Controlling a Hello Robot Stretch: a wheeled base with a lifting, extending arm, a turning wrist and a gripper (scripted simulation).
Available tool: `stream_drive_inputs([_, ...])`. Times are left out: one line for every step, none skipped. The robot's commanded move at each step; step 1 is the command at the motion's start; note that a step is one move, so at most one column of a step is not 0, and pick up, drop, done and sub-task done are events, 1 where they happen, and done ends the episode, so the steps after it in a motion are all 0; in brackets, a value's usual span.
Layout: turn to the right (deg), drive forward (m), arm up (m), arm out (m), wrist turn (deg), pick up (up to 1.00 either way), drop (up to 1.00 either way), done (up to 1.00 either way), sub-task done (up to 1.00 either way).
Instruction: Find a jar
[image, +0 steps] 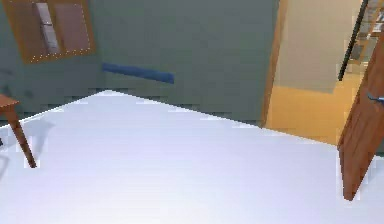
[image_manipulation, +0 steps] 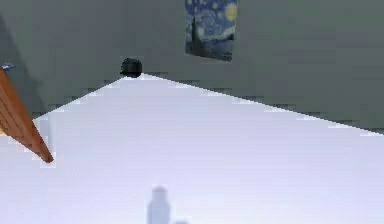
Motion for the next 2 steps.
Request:
stream_drive_inputs([30.0, 0.0, 0.0, 0.0, 0.0, 0.0, 0.0, 0.0, 0.0])
stream_drive_inputs([0.0, 1.0, 0.0, 0.0, 0.0, 0.0, 0.0, 0.0, 0.0])
